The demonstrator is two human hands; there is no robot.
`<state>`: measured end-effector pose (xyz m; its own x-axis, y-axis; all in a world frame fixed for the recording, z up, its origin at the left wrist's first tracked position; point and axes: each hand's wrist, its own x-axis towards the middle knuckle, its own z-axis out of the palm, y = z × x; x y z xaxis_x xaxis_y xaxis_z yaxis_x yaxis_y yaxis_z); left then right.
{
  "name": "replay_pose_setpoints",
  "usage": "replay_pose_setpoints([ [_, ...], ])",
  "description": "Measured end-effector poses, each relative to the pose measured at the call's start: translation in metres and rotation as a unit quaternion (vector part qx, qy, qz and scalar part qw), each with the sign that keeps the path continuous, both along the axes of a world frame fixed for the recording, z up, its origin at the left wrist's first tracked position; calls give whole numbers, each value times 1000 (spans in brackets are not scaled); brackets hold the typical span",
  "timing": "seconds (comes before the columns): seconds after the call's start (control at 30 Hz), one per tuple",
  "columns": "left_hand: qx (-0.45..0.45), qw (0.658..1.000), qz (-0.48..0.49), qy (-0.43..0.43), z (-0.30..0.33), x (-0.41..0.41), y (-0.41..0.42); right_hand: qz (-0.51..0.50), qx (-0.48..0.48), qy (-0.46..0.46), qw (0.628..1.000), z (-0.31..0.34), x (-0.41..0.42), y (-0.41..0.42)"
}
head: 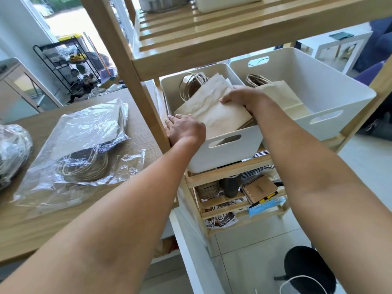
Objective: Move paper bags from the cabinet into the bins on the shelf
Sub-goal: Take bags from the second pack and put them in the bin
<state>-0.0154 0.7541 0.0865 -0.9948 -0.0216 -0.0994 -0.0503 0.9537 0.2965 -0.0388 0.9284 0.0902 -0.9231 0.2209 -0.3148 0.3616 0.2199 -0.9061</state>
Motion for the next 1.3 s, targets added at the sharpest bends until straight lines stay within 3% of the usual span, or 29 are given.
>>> replay_pose_setpoints([
  [0.17,-3,1000,0,-2,0,-1,-1,-31,9,-50,998,-13,0,-4],
  [0.4,-19,1000,0,-5,0,-1,-3,-23,178,-88,980,-9,1,-13],
  [0.6,-23,1000,-5,-4,-2,1,-2,11,325,-93,941,-14,6,-27],
  [0.73,-25,1000,-7,-3,-1,0,-2,-43,444,-74,892,-14,2,-35],
  [0.8,-29,1000,-9,-3,-1,0,-2,-21,492,-36,870,-13,0,-38],
  [0.87,-34,999,-8,-3,-1,0,-2,75,487,-18,870,-17,-4,-38],
  [0.97,-46,999,-14,-4,-1,0,-2,195,449,-108,865,-28,-2,-35],
  [1.1,-57,998,-18,-4,-1,0,-2,224,479,-148,836,-30,-2,-29],
  [1.3,-58,998,-17,-8,1,0,-1,208,477,-123,845,-27,1,-29],
])
